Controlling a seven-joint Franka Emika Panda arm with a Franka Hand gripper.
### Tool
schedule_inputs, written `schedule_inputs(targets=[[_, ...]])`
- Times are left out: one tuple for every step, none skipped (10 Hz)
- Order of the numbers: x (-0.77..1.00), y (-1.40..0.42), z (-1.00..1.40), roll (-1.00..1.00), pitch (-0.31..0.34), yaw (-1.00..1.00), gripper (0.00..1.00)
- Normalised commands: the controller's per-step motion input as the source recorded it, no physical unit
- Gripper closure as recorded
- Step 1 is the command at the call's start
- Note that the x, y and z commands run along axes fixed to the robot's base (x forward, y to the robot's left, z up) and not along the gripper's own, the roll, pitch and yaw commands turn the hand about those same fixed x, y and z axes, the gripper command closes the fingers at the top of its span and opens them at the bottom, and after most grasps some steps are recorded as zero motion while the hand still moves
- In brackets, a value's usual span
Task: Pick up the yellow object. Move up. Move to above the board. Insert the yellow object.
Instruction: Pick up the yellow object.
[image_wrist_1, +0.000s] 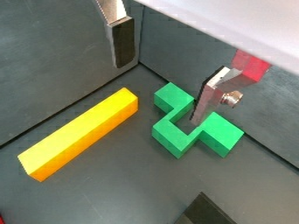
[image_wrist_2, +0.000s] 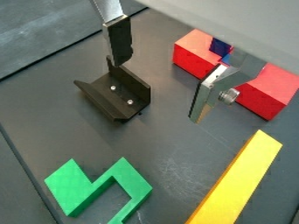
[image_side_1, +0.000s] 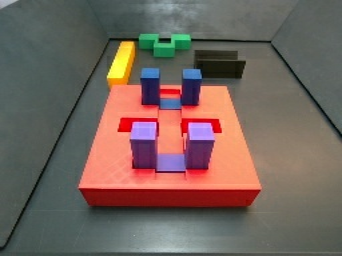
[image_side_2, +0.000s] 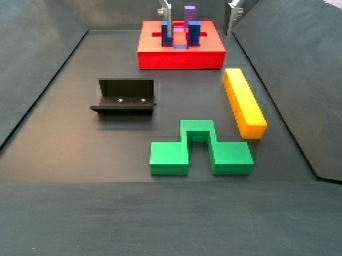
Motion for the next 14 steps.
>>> schedule_inputs(targets=[[0.0,-0.03,0.0,0.0,0.0,0.0,0.0],[0.05,-0.09,0.0,0.0,0.0,-0.02,0.0],[0.13,-0.15,0.0,0.0,0.0,-0.09,0.0],[0.03,-0.14,-0.05,-0.01,0.0,-0.01,0.0],[0.0,-0.15,-0.08,0.0,0.0,0.0,0.0],[0.0,-0.15,-0.1,0.0,0.0,0.0,0.0],[0.0,-0.13,-0.08,0.0,0.0,0.0,0.0],[0.0,-0.12,-0.05,0.0,0.0,0.0,0.0],[0.0,-0.13,-0.05,0.0,0.0,0.0,0.0],[-0.01,-0.18,-0.07,0.0,-0.016,0.0,0.0],[-0.05,-0.27,-0.13,0.01,-0.037,0.0,0.0],[-0.14,-0.33,-0.25,0.0,-0.066,0.04,0.0],[-0.24,-0.36,-0.37,0.0,-0.09,0.06,0.0],[-0.4,-0.31,-0.47,0.0,-0.094,0.13,0.0]])
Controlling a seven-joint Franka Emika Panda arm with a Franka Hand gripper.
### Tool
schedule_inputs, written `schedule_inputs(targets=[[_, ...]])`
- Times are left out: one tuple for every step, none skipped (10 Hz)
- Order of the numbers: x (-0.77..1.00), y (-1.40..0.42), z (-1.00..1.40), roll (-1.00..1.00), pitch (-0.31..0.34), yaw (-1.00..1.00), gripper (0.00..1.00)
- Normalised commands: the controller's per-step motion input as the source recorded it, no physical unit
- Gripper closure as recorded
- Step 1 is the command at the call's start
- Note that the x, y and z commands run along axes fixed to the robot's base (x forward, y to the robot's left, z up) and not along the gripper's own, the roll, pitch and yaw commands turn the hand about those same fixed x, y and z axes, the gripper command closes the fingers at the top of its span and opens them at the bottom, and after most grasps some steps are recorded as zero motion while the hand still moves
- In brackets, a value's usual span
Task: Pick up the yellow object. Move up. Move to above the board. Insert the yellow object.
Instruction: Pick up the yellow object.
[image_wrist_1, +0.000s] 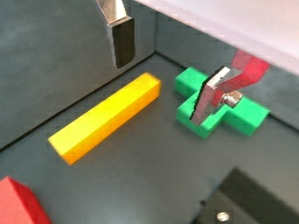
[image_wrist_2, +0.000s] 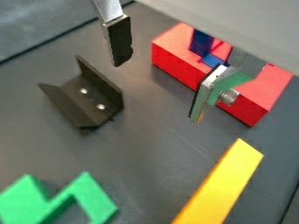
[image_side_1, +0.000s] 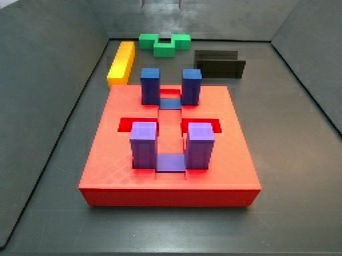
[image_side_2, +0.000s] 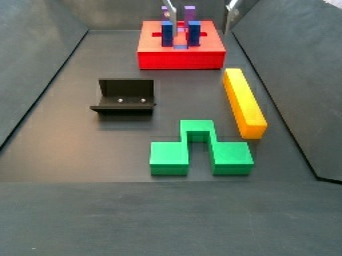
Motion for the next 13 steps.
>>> schedule_inputs(targets=[[-0.56,-0.03,-0.44,-0.04,-0.07,0.13,0.0],[-0.58,0.04,-0.42,-0.09,-0.059,0.08,0.0],[-0.44,0.28,-0.35,-0.15,-0.036,0.04,0.0],[-0.37,0.45,-0.26,-0.18,-0.016,0.0,0.0],[-0.27,0.33,-0.3,-0.18,-0.01,0.03,0.0],[-0.15,0.2,-0.35,-0.11,-0.01,0.04,0.0],[-0.03,0.0,-0.35,-0.06,-0.02,0.0,0.0],[-0.09,-0.17,-0.35,-0.01,-0.064,0.0,0.0],[-0.15,-0.16,-0.37,0.0,-0.067,0.0,0.0],[-0.35,-0.07,-0.31,0.01,-0.056,0.0,0.0],[-0.39,-0.08,-0.32,0.0,-0.043,0.0,0.0],[-0.25,-0.1,-0.35,0.0,-0.027,0.0,0.0],[-0.05,-0.1,-0.22,0.0,-0.019,-0.03,0.0]])
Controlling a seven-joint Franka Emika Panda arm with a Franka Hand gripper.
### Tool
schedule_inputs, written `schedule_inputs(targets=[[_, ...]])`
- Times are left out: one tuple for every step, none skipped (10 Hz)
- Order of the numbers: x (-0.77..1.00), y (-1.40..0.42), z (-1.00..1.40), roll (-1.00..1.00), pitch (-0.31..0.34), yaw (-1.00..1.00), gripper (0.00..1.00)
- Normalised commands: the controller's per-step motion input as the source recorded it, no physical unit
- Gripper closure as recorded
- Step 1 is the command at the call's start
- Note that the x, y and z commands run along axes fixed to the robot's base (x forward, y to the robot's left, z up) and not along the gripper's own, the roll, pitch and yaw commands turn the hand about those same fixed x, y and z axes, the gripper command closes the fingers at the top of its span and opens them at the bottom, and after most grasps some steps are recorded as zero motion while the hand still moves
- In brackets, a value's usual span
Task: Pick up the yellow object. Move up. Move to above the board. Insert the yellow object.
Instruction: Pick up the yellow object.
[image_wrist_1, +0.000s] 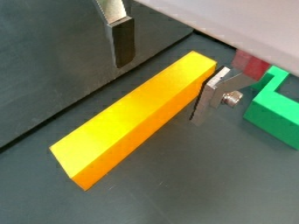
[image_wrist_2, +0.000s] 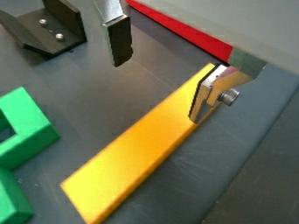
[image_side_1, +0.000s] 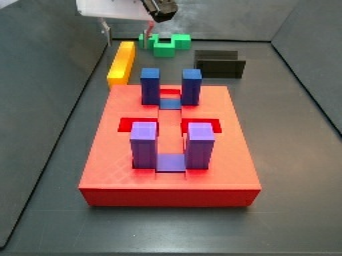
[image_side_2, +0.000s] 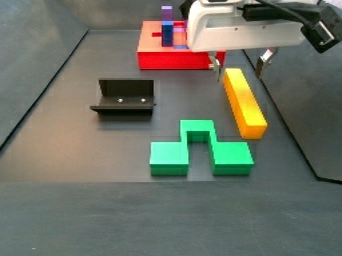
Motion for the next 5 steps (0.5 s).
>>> schedule_inputs(targets=[[0.0,-0.09,-0.19,0.01,-0.009,-0.06,0.0],[0.0,-0.06,-0.21,0.01,-0.004,-0.06,0.0],[0.0,0.0,-0.2,0.03,0.0,-0.06,0.0],[-0.01,0.0,-0.27,0.01,0.0,-0.03,0.0],[-0.05,0.04,-0.28,0.0,0.0,-0.01,0.0]])
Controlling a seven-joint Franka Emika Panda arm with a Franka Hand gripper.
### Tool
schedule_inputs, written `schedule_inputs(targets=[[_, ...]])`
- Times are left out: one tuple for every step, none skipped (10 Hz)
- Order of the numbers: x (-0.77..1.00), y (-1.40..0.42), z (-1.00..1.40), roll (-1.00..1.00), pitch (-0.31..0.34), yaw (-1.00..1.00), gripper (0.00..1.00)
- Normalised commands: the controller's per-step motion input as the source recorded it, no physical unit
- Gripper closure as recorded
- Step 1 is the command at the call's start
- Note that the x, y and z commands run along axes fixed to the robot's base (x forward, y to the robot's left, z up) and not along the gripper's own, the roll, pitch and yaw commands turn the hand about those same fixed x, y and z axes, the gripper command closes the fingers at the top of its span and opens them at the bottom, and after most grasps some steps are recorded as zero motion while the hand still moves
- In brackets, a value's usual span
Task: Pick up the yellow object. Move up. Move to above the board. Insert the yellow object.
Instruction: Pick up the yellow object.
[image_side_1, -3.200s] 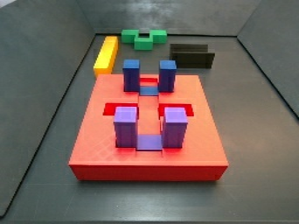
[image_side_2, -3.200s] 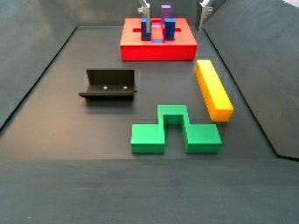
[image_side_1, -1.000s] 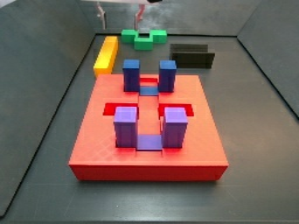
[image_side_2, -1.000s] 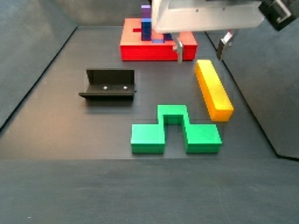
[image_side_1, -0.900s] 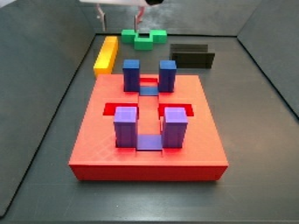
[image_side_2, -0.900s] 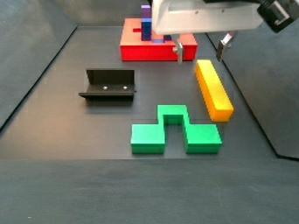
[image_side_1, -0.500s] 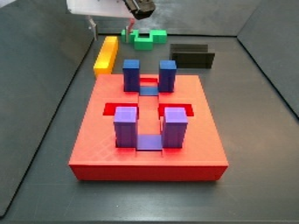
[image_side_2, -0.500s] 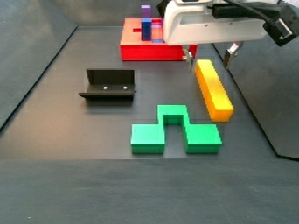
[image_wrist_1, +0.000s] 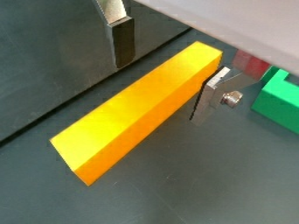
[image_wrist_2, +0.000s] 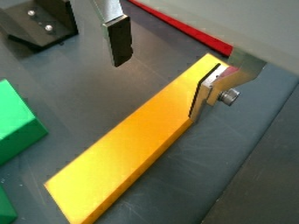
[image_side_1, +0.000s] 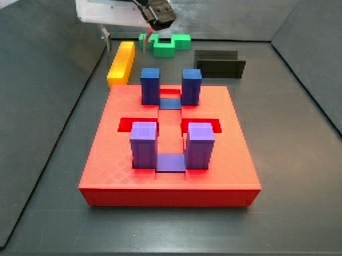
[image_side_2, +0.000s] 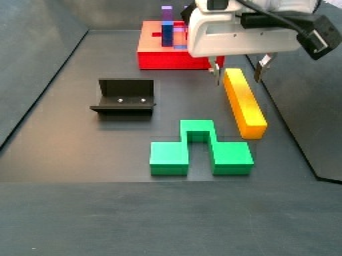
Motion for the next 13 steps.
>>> schedule_inputs(targets=[[-0.03,0.1,-0.3,0.0,0.0,0.0,0.0],[-0.01,0.13,-0.25,0.0,0.0,0.0,0.0],[-0.01,0.17,-0.22,0.0,0.0,0.0,0.0],[-0.02,0.14,-0.22,0.0,0.0,0.0,0.0],[-0.02,0.13,-0.21,0.0,0.0,0.0,0.0],[-0.03,0.03,-0.21,0.0,0.0,0.0,0.0],[0.0,0.0,-0.23,0.0,0.0,0.0,0.0],[0.0,0.0,-0.22,0.0,0.0,0.0,0.0],[0.0,0.0,-0.2,0.0,0.0,0.0,0.0],[0.0,0.0,-0.11,0.0,0.0,0.0,0.0],[-0.01,0.0,-0.12,0.0,0.0,0.0,0.0],[-0.01,0.0,0.0,0.0,-0.011,0.0,0.0],[0.0,0.0,0.0,0.0,0.0,0.0,0.0]])
